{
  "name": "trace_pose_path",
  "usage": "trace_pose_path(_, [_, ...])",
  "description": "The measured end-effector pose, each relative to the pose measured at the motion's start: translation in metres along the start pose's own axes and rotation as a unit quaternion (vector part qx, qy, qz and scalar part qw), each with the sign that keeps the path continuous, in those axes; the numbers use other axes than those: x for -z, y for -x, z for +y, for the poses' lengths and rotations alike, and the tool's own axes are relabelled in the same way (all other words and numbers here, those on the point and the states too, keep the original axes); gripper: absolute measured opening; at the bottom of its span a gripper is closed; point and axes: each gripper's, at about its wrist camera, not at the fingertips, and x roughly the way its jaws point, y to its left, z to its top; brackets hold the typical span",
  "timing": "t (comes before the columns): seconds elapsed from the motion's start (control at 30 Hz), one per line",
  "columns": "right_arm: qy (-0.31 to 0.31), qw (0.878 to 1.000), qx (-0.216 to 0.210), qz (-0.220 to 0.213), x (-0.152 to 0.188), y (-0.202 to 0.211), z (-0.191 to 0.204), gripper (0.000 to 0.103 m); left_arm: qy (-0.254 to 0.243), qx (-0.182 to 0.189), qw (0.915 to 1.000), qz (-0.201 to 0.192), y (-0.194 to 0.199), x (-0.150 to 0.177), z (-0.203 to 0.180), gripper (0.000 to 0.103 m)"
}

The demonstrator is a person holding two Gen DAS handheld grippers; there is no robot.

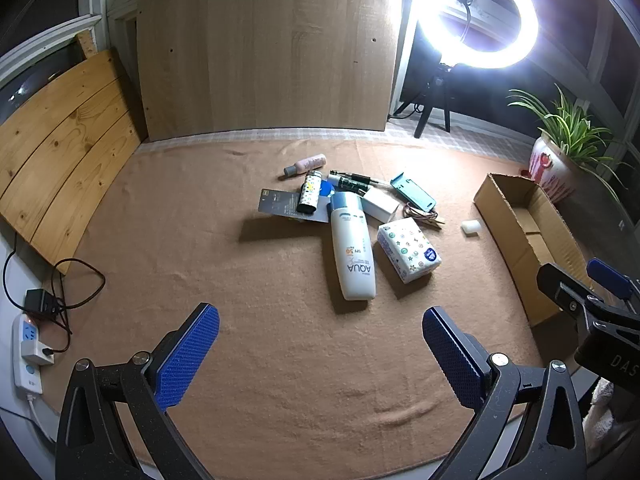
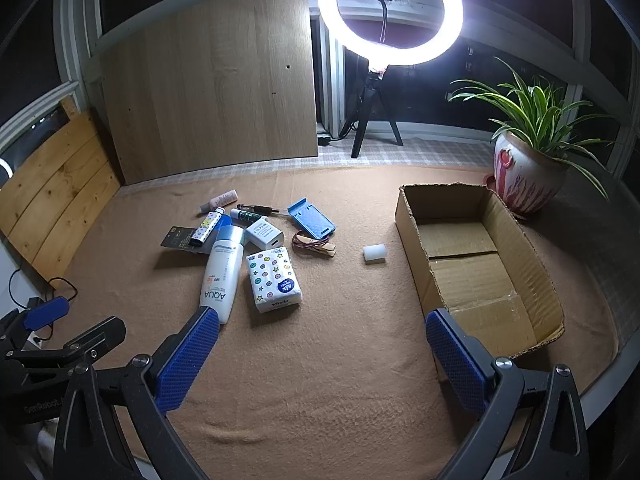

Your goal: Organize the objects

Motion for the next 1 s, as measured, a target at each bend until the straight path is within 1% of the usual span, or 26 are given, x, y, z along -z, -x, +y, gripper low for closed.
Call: trace_pose_path(1.0, [-0.001,1.000,0.003,0.003,0.0011,-0.0032,0.0034,0.102,0.000,-0.002,1.0000,0.003,-0.0012,0.0000,-0.0010,0.103])
